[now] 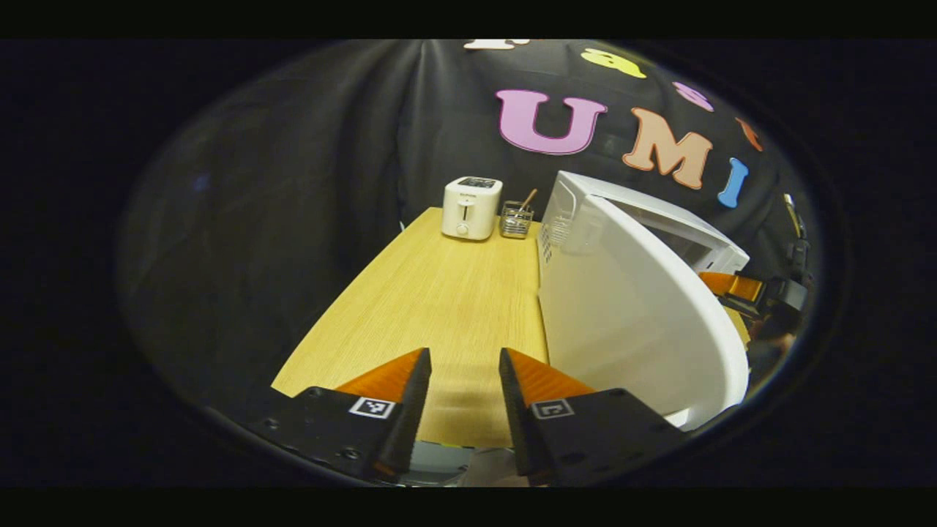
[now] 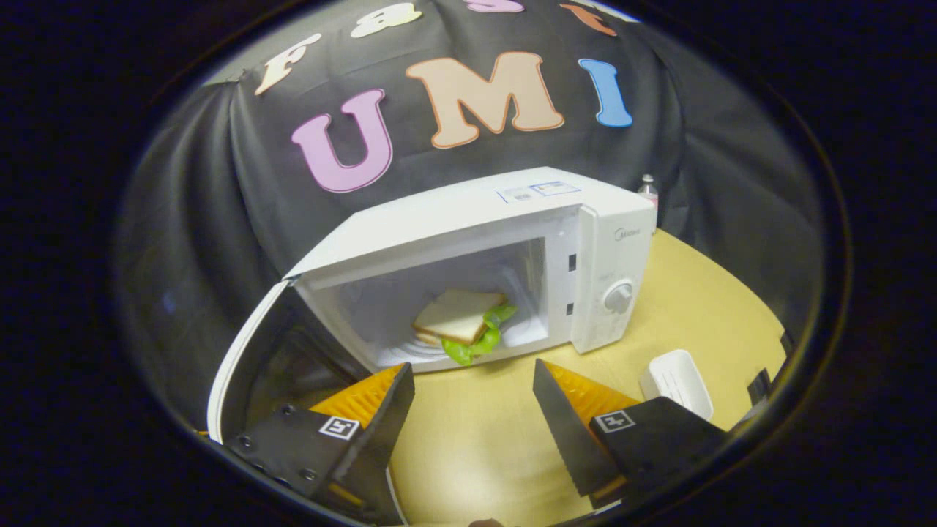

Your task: Open the microwave oven with the left hand, put the food in, and close the microwave oven.

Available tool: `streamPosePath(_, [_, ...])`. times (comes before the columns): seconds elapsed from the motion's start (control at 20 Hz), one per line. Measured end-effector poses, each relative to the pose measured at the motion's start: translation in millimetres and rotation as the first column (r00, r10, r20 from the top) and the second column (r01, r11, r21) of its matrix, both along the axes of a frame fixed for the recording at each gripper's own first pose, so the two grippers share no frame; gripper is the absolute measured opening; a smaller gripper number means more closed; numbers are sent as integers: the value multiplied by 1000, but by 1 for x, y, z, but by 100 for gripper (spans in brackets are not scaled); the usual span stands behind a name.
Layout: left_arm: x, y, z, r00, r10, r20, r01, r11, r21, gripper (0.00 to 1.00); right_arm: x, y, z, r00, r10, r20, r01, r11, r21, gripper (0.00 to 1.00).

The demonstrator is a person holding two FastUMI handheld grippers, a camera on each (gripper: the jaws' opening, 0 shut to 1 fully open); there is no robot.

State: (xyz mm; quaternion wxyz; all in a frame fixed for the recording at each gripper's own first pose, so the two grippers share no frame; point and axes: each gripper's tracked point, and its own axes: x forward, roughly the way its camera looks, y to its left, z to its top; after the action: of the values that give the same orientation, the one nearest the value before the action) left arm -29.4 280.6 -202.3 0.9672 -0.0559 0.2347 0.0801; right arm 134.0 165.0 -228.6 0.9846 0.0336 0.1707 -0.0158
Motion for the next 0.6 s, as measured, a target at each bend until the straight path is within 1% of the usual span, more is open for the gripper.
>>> streamPosePath(0.05, [0, 2, 1, 1000, 4, -1, -4, 1000, 18, 36, -9, 0, 5, 1000, 5, 4, -5, 1000, 2, 100])
streamPosePath(0.15, [-1, 5, 0, 1000, 25, -9, -25, 999, 44, 22, -23, -6, 15, 1000, 2, 22, -2, 1000, -17, 100])
streamPosePath(0.25, [-4, -2, -1, 1000, 4, -15, -3, 999, 44, 6, -36, -16, 23, 999, -11, 32, 12, 999, -36, 100])
streamPosePath(0.4, [-8, -8, 2, 1000, -21, -14, 21, 998, 65, 6, -53, -28, 35, 998, -35, 46, 37, 999, -38, 100])
streamPosePath(0.45, [-9, -10, 3, 999, -31, -12, 32, 997, 66, 6, -58, -34, 41, 997, -46, 56, 48, 998, -42, 91])
streamPosePath(0.6, [-11, -18, 5, 998, -62, -8, 63, 996, 70, 5, -76, -49, 56, 992, -85, 91, 92, 994, -66, 91])
